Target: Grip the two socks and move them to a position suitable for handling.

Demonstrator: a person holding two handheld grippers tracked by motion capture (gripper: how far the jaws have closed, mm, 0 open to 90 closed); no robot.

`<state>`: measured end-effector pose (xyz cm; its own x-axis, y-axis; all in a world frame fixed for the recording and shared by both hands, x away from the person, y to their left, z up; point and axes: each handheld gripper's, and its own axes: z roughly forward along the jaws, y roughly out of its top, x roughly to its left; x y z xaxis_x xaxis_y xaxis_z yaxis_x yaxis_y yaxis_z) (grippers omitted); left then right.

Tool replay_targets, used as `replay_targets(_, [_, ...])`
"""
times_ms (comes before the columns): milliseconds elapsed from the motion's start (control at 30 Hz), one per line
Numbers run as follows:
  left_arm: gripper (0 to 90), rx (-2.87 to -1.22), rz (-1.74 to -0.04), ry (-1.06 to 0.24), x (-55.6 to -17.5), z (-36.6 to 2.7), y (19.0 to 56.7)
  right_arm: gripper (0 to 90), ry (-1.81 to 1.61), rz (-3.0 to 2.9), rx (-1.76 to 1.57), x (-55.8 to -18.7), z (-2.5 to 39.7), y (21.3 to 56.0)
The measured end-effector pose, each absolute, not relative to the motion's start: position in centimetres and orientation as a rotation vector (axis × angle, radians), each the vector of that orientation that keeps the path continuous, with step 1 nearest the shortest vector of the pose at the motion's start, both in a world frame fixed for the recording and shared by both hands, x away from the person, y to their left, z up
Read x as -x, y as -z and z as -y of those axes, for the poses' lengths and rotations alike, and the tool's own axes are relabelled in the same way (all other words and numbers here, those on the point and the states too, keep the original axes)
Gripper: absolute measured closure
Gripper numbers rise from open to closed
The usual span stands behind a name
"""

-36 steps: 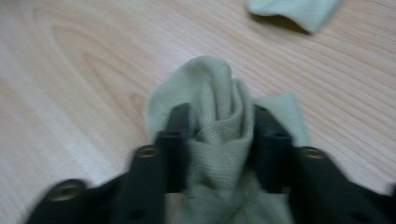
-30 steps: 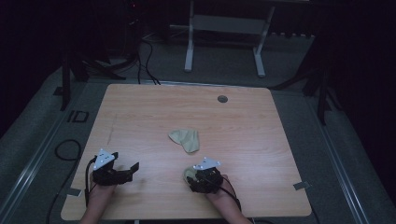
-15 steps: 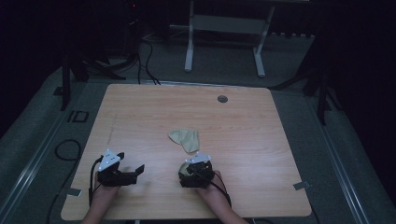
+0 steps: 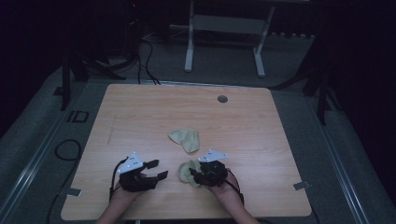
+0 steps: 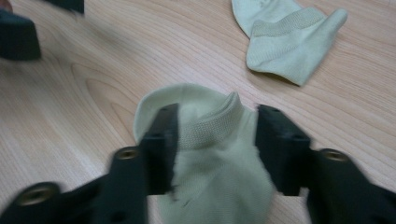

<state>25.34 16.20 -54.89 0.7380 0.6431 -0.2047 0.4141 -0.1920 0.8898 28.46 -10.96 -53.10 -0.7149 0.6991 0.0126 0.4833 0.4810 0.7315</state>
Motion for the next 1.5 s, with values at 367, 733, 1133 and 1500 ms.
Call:
replay_targets(367, [87.2, -2.069, -0.763, -0.252, -27.9, -10.9, 56.0, 44.7, -1.070, -2.516, -1.007, -28.9, 9.5, 54.5])
replay_targets(733, [89.1, -2.182, -0.777, -0.241, -29.5, -10.0, 57.2, 69.9, -0.957, -2.571, -0.908, -28.3, 8.9, 55.9])
replay_targets(1133, [89.2, -2.186, -0.727, -0.258, -29.5, -10.3, 57.4, 86.3, -1.051, -2.545, -0.894, -27.6, 10.5, 53.3])
replay_targets(1500, [89.3, -2.187, -0.729, -0.257, -29.5, -10.3, 57.4, 86.3, -1.139, -2.448, -0.990, -26.4, 15.0, 51.5])
